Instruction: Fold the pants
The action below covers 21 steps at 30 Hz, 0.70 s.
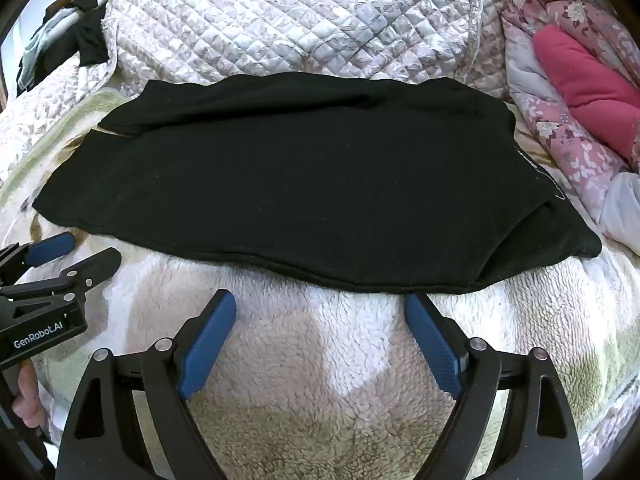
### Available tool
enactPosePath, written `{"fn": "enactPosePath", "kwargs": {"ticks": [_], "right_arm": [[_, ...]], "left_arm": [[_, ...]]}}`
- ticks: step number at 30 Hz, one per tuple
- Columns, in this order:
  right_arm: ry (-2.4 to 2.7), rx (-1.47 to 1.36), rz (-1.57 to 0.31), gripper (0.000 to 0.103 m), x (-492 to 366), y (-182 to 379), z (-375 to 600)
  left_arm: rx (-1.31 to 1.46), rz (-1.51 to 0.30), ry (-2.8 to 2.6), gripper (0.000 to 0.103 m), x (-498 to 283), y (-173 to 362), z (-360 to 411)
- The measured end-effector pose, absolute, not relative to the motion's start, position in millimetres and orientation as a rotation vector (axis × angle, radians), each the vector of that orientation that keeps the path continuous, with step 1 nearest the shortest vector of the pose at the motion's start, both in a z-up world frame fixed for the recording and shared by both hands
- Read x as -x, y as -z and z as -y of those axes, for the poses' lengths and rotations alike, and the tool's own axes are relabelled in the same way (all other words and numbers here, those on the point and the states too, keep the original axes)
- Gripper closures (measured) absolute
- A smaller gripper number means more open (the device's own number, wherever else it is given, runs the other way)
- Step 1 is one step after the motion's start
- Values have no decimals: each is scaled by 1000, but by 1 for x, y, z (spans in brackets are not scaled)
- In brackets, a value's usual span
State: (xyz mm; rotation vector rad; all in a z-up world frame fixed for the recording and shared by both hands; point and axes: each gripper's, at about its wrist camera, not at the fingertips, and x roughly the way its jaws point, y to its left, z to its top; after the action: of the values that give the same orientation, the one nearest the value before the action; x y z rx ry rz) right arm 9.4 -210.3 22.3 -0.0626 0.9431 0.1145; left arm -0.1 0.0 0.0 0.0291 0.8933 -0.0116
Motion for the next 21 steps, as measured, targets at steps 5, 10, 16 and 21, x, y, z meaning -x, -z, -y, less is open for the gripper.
{"fn": "enactPosePath", "kwargs": {"ticks": [5, 10, 16, 21], "right_arm": [[-116, 59, -943, 16, -9, -22, 210], [-116, 59, -944, 16, -9, -22, 210], [-117, 60, -944, 16, -9, -22, 210], [-115, 59, -944, 16, -9, -22, 210]], "left_arm": [[-33, -896, 14, 24, 0, 0, 1], [-26, -897, 14, 24, 0, 0, -1], [-27, -897, 13, 22, 0, 0, 0], [-29, -898, 12, 20, 0, 0, 0]]}}
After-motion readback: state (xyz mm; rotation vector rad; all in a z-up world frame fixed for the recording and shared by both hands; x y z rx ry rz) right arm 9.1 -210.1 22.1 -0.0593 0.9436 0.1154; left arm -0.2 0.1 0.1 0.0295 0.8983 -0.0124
